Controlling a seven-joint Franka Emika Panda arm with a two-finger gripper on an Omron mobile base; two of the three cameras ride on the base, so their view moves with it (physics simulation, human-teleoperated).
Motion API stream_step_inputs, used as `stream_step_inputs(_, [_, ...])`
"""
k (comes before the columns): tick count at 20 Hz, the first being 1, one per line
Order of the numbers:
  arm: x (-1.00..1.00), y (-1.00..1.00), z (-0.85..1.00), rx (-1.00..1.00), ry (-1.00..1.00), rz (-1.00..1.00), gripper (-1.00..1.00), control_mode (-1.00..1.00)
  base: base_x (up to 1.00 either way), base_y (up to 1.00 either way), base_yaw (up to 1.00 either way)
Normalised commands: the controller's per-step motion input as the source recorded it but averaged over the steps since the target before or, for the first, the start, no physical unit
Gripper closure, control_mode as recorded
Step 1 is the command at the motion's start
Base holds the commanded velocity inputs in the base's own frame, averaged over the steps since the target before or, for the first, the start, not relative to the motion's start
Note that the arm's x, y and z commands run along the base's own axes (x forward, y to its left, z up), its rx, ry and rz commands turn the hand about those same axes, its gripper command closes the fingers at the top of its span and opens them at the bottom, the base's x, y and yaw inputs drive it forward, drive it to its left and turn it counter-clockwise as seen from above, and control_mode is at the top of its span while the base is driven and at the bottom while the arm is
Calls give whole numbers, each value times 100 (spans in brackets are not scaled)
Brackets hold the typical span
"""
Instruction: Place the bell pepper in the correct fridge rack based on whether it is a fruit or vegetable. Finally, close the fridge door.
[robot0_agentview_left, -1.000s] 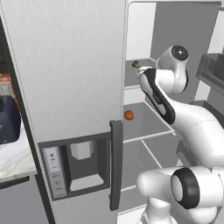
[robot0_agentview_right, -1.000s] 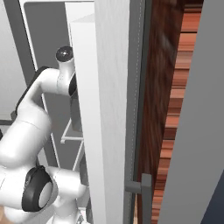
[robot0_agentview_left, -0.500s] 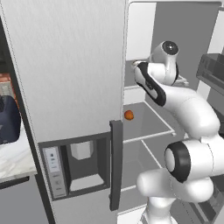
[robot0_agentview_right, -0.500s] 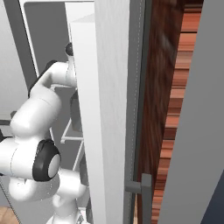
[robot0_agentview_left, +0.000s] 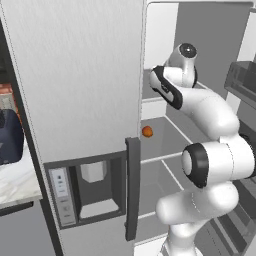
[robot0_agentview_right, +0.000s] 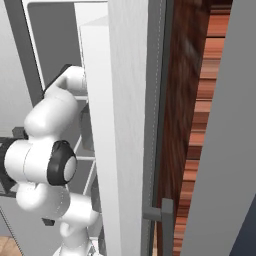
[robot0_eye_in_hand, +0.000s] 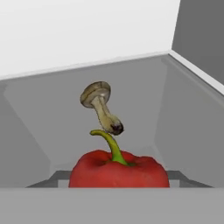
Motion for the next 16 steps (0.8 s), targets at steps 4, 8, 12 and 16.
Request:
stream_step_inputs(4, [56, -1, -42, 0, 0, 0, 100, -100, 0, 0, 0])
stream_step_inputs(8, [57, 0, -49, 0, 0, 0, -100, -100, 0, 0, 0])
stream_step_inputs(12, [34, 0, -44, 0, 0, 0, -100, -100, 0, 0, 0])
stream_step_inputs(16, [2, 0, -29, 0, 0, 0, -100, -100, 0, 0, 0])
